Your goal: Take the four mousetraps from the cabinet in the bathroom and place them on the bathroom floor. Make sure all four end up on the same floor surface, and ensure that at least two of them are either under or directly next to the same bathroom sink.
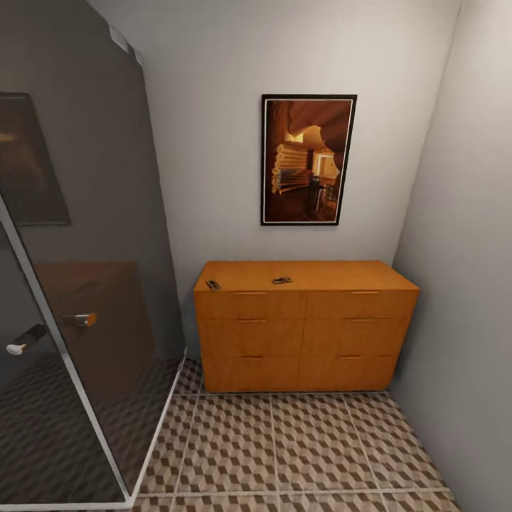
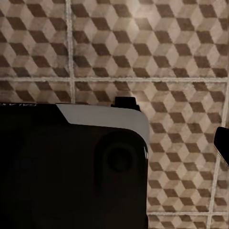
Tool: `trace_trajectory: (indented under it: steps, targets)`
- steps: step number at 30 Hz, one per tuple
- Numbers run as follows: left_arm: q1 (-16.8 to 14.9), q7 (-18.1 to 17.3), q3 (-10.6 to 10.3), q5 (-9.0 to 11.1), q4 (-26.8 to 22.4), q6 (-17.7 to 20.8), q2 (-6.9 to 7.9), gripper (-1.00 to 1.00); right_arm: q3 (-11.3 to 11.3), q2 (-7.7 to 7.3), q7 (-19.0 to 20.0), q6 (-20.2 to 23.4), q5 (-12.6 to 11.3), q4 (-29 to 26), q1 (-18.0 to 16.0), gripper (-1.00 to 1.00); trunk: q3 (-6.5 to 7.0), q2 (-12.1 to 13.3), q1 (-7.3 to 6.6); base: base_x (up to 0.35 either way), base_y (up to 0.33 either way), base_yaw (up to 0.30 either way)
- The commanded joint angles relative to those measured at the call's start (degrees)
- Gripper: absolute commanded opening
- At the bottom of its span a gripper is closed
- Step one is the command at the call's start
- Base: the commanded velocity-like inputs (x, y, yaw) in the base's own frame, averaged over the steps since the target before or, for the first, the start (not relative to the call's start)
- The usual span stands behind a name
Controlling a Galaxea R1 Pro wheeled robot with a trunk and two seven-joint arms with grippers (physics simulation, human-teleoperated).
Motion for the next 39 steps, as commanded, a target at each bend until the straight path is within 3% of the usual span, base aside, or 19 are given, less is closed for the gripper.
trace_trajectory:
  steps: [1,39]
  targets:
    - [-0.04,0.25,0.41,-0.61,0.05,-0.20,-0.01,1.00,0.06,0.01,0.09,-0.35,0.02,0.18,-0.08,1.00,-0.07,-0.03,0.03,0.322,0.000,0.007]
    - [-0.04,0.25,0.41,-0.61,0.05,-0.26,-0.01,1.00,0.06,0.08,0.06,-0.35,0.02,0.18,-0.10,1.00,-0.07,-0.03,0.03,0.322,0.000,0.001]
